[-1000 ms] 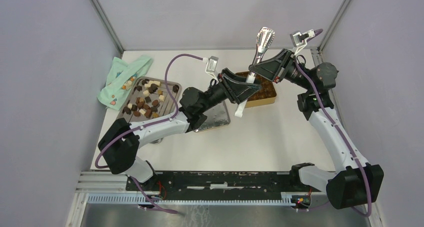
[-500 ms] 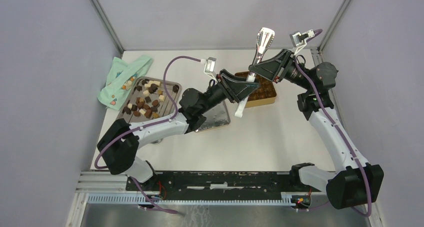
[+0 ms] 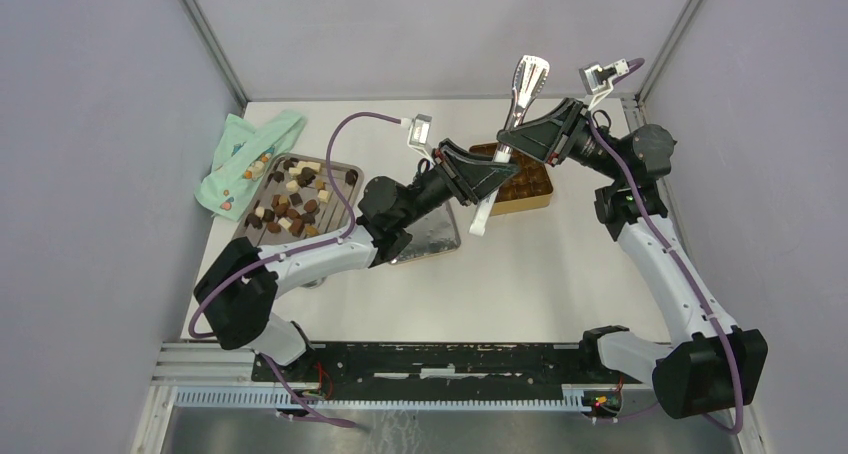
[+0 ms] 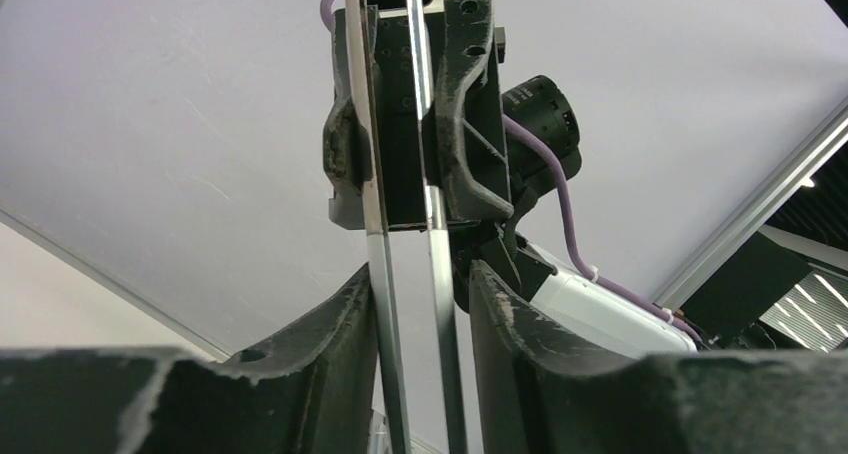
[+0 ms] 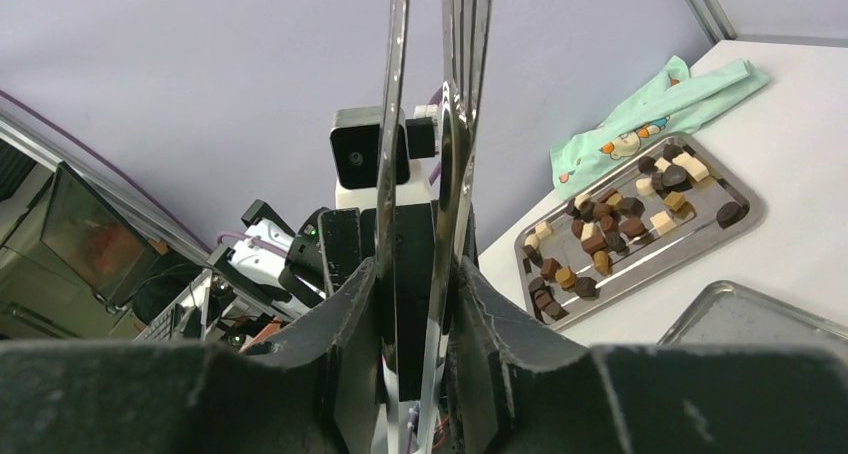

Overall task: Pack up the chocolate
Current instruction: Pick up the clamp from the center of the board.

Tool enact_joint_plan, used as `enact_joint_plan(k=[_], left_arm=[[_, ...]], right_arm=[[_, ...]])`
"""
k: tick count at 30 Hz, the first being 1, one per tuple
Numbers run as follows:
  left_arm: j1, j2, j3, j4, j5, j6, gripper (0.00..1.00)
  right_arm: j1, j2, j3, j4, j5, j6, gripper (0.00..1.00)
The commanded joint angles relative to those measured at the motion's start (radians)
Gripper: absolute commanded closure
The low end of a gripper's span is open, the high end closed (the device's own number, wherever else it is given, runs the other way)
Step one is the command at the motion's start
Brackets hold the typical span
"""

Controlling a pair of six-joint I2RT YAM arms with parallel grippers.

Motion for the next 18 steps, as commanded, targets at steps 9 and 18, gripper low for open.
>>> enact_joint_plan(k=[9,18], left_arm=[[-0.003,-0.047,-0.013,0.041,-0.044,0.002,0.77],[-0.002,-0.052,-0.005,0.018,-0.041,-0.015,0.56]], right_arm=[[-0.001,-0.026,0.004,0.048,0.017,-0.002,0.49],[-0.005,-0.035,0.004,0.058,0.008,-0.016,0.32]])
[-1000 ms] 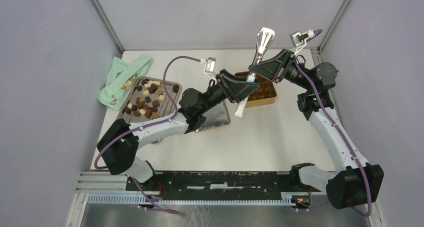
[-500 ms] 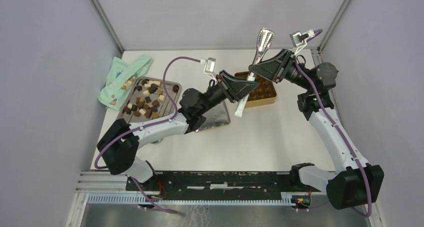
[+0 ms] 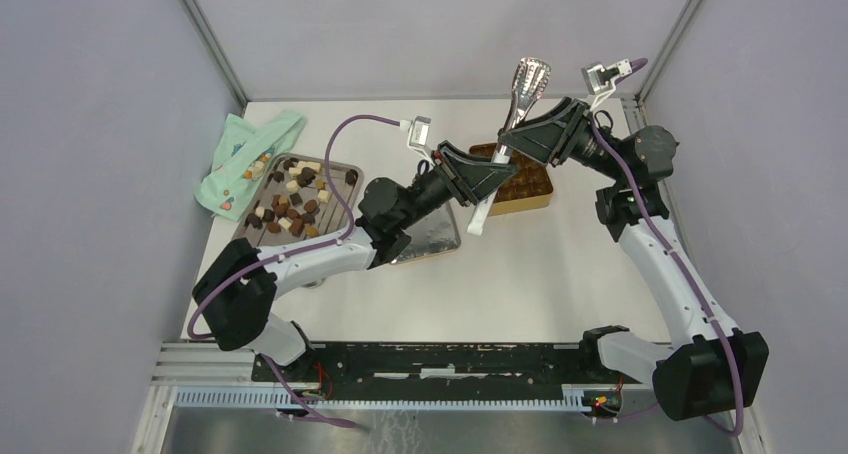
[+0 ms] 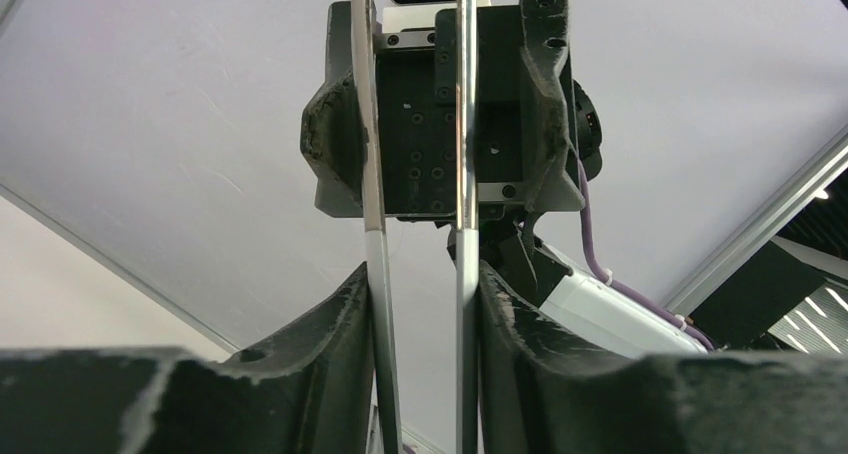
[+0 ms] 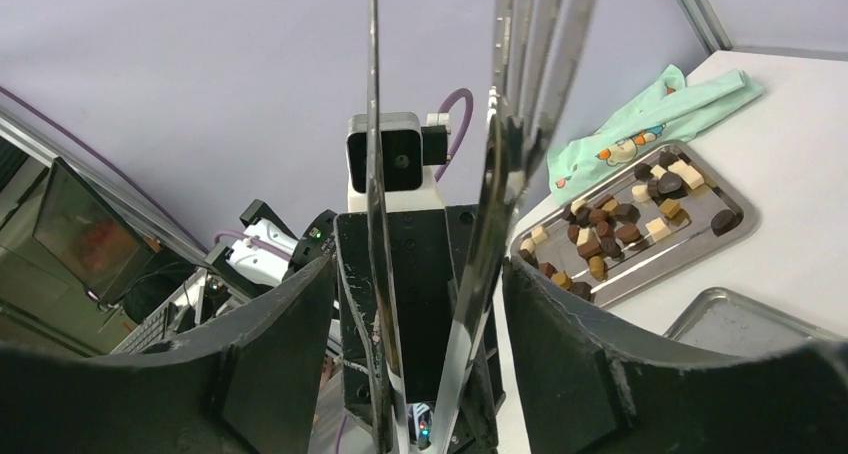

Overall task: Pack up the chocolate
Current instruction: Pick up the clamp from the center of the board.

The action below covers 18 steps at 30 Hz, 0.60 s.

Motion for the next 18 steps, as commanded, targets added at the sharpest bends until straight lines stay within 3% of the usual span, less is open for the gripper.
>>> enact_joint_plan(k=[1,10,13,18], left_arm=[[-0.002,-0.046,0.013,0.029,-0.015,-0.017,0.54],[0.002,-0.062,0.005,0.020,-0.029,-0.033,0.53],[0.004,-0.075,-0.011,0.019,-0.057,-0.041,0.59],[0.011,-0.086,-0.010,-0.005,-0.067,-0.069,0.83]], right_arm=[[-0.007,-0.027,0.004,0.052,0.006,-0.009,0.31],[-0.026,-0.044,-0.008,0.082,-0.019,-0.024,0.23],[-0.035,-0.046,-0.018,0.082,-0.023,-0.026,0.23],[-0.049,-0.056,-0.037,0.075,-0.028,-0.035,0.22]])
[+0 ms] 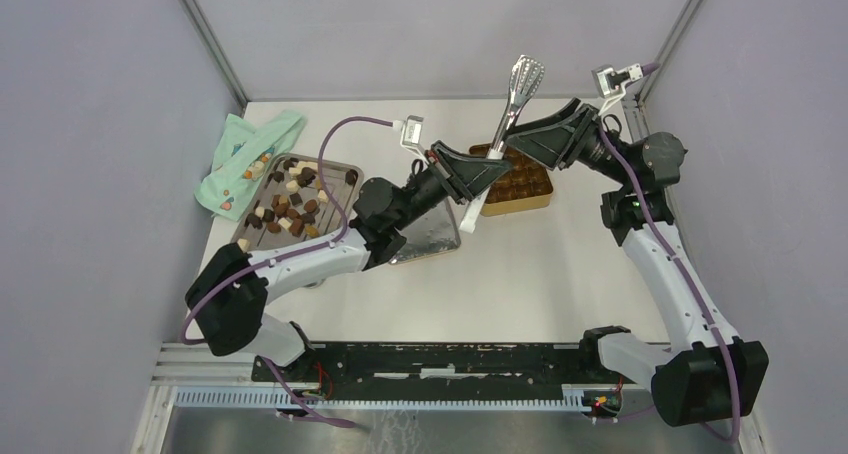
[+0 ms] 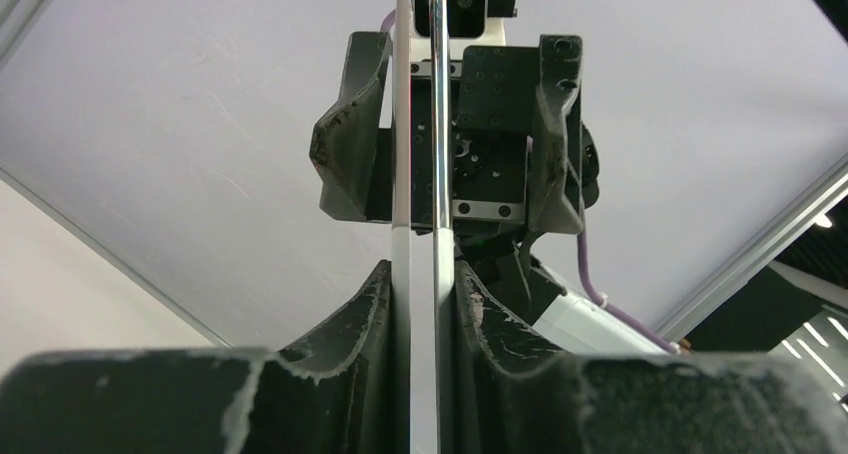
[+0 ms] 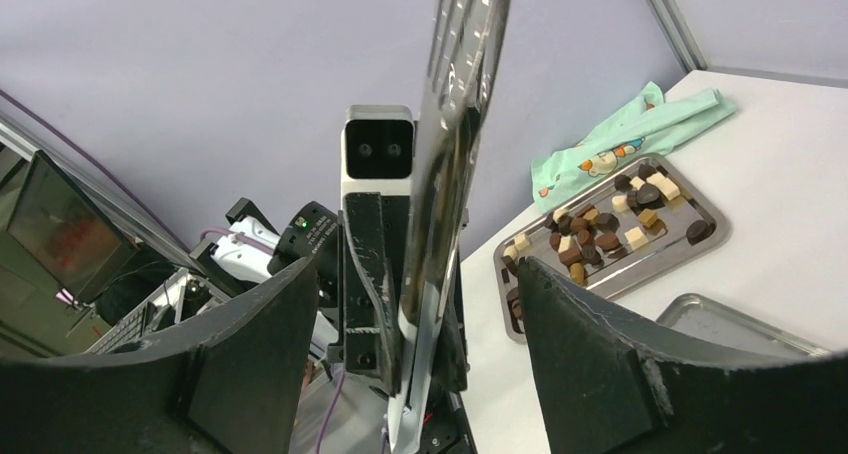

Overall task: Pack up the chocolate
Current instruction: Pick up the clamp from the center of the board.

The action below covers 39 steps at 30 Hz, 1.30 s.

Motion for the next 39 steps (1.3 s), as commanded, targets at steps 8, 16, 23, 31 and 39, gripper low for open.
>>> enact_joint_plan(k=[8,16,23,31,39], left_arm=[[0.031,-0.045,0.017,0.001,0.003,-0.104,0.83],[0.187,-0.185,-0.017,-0.417,0.024,-0.110,0.55],[0.307,-0.297,0.016,-0.839,0.059,-0.049,0.46],[0.450,-0.374,0.083,-1.263,0.100,0.025,0.49],[0.654,-0.375,0.207,-1.736,0.127,0.197,0.50]], right_arm=[[-0.039,-0.030,-0.005,0.075,-0.048,-0.039,0.15],[-0.167,-0.059,0.043,-0.140,-0.150,-0.335,0.02],[-0.207,-0.063,0.046,-0.424,-0.151,-0.642,0.02],[-0.222,-0.034,0.084,-0.800,-0.057,-1.053,0.02],[-0.229,-0.070,-0.029,-0.896,0.095,-1.307,0.02]])
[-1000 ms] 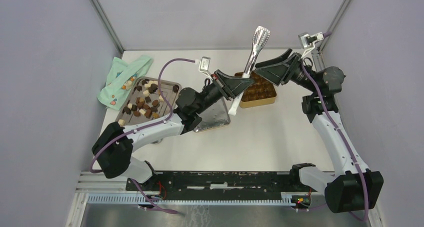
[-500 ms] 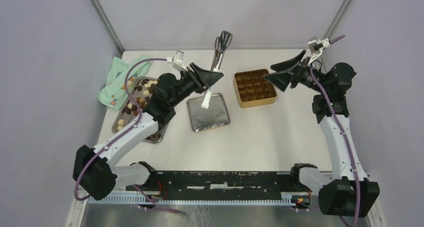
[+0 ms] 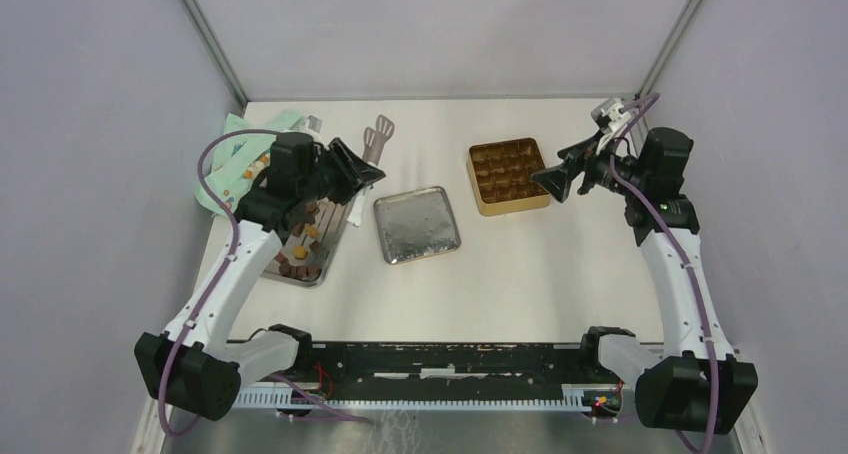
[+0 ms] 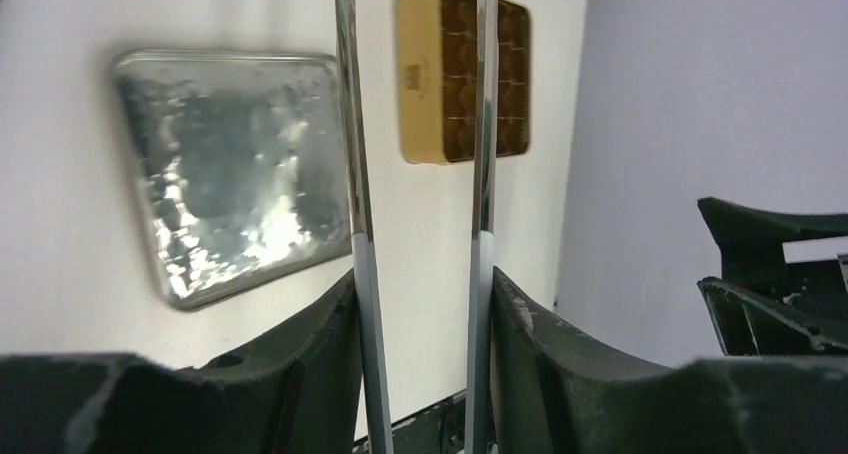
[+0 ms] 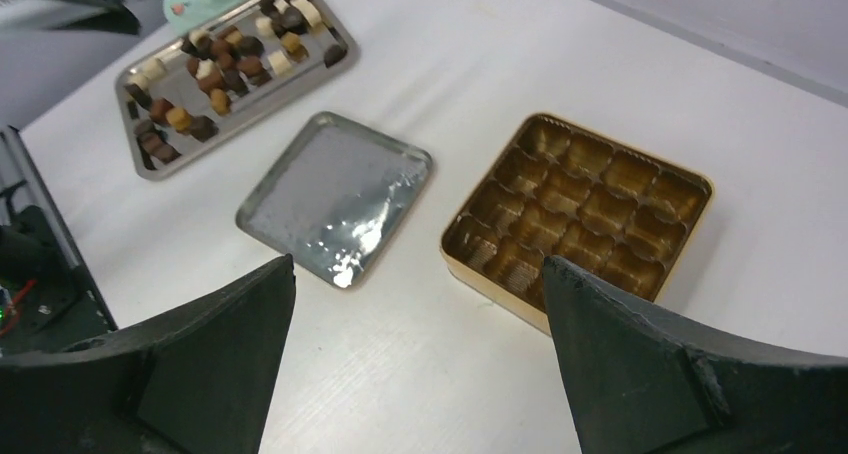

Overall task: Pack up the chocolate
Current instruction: Pick up the clamp from the center of the board, then pick up the fake chocolate from the plate.

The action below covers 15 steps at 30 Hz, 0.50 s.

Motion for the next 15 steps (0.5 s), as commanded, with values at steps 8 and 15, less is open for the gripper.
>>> enact_joint_plan(k=[8,15], left_arm=[[0.149,0.131,0.302,-0.659,-0.173,0.375,0.52],[0.163,0.240,0.394,-0.759,-0.343,0.469,0.52]], right_arm=[[-0.007,-0.042,-0.152,-0.034,0.096,-0.211,0.02],[-0.007,-0.031,-0.188,-0.004,0.086,-0.208,0.02]])
